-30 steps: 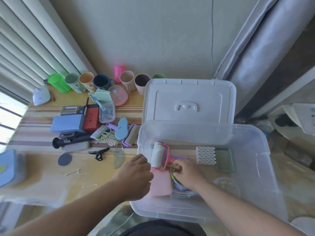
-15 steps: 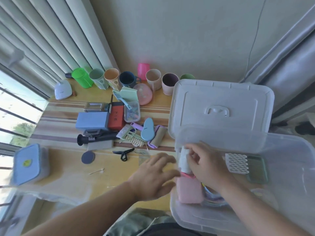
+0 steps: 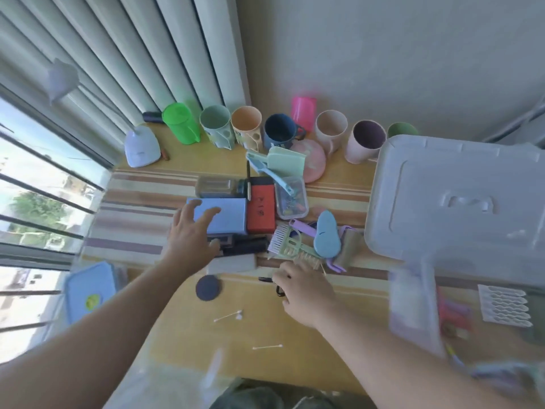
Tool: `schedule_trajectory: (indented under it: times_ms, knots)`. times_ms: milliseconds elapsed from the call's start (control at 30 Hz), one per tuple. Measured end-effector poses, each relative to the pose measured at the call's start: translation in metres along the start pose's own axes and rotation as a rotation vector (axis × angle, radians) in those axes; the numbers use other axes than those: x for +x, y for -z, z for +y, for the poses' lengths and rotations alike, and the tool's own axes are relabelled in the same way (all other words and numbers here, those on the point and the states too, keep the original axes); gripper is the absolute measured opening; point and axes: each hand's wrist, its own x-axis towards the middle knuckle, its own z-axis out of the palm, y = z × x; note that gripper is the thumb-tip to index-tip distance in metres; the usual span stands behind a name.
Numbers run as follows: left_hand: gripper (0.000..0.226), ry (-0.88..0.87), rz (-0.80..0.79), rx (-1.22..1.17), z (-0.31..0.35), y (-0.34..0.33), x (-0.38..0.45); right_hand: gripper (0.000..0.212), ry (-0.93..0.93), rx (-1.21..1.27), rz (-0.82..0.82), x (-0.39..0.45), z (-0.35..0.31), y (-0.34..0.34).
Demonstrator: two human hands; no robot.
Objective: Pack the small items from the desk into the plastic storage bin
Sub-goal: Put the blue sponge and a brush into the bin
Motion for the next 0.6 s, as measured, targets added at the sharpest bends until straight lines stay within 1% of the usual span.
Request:
schedule_trajectory:
  times_ms: [67, 133, 233, 367, 433, 500, 600]
  knots:
    - [0.088, 0.005, -0.049, 0.074, -0.015, 0.002, 0.018, 0.031, -0.045, -0.060, -0.035, 0.009, -0.001, -0.016]
    - [0.097, 0.003, -0.137, 0.132, -0.023, 0.002, 0.033, 0.031, -0.082, -0.079, -0.060, 0.012, 0.002, -0.029]
    - [0.101, -0.020, -0.244, 0.099, -0.030, 0.001, 0.048, 0.028, -0.104, -0.025, -0.024, 0.011, 0.008, -0.039]
    - [0.099, -0.051, -0.258, 0.012, -0.035, -0.002, 0.058, 0.024, -0.127, 0.078, 0.053, 0.010, 0.013, -0.042]
    - [0.103, -0.057, -0.283, -0.004, -0.037, -0.003, 0.061, 0.025, -0.207, 0.175, 0.135, 0.012, 0.013, -0.040]
    - [0.103, -0.073, -0.270, -0.019, -0.040, -0.003, 0.061, 0.028, -0.284, 0.245, 0.199, 0.015, 0.012, -0.039]
    - [0.097, -0.076, -0.229, -0.029, -0.043, 0.003, 0.055, 0.034, -0.276, 0.243, 0.178, 0.017, 0.011, -0.040]
